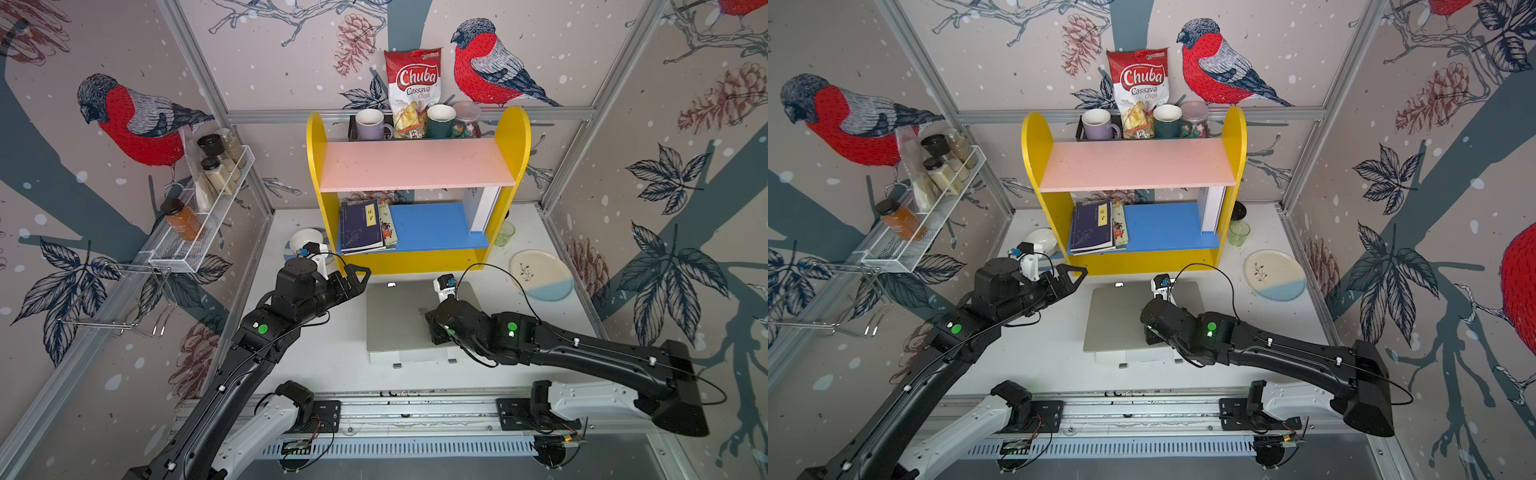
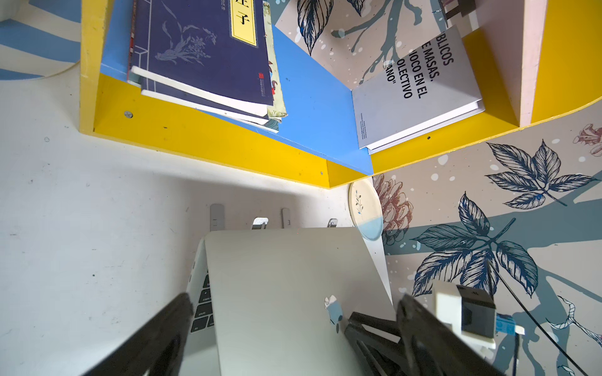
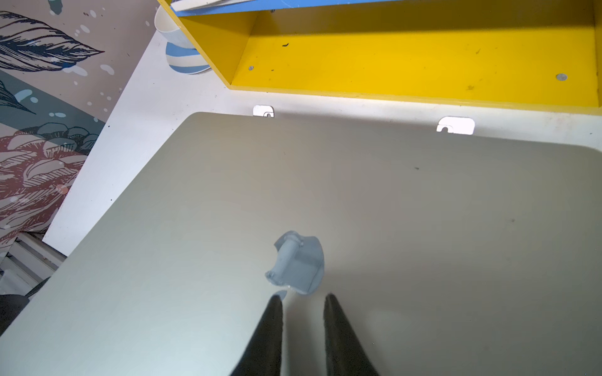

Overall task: Close the laptop lid and set it aside
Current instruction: Close the lid of the laptop.

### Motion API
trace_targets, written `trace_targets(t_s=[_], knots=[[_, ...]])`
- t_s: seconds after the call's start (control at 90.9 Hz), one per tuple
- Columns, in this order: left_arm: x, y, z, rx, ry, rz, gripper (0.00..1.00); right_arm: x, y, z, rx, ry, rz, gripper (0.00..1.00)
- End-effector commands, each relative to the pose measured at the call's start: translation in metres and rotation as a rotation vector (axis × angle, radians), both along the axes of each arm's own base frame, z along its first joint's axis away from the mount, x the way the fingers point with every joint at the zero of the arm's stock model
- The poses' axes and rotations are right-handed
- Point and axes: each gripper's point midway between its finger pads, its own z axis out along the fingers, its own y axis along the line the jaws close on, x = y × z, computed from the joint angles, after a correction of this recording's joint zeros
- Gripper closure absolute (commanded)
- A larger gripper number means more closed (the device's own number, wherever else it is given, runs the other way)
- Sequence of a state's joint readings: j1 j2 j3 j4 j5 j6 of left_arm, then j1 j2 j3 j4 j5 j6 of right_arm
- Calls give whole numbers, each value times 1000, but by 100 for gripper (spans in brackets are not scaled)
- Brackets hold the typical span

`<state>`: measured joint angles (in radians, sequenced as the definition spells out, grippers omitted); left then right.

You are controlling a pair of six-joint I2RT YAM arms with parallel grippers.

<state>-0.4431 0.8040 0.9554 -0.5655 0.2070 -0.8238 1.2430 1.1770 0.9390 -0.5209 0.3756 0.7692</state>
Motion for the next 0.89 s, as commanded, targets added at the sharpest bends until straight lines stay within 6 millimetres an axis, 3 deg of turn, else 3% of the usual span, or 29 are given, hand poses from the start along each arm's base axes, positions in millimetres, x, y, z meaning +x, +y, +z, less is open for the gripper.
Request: trace_targets(t_s=[0.0,0.88], knots=[[1,-3,2,-19,-23,-6,3,-9,-3,-16,-10,63,4,76],[-14,1,-46,-17,44,-11,3,-12,-4,-68,-60,116,-10,76]])
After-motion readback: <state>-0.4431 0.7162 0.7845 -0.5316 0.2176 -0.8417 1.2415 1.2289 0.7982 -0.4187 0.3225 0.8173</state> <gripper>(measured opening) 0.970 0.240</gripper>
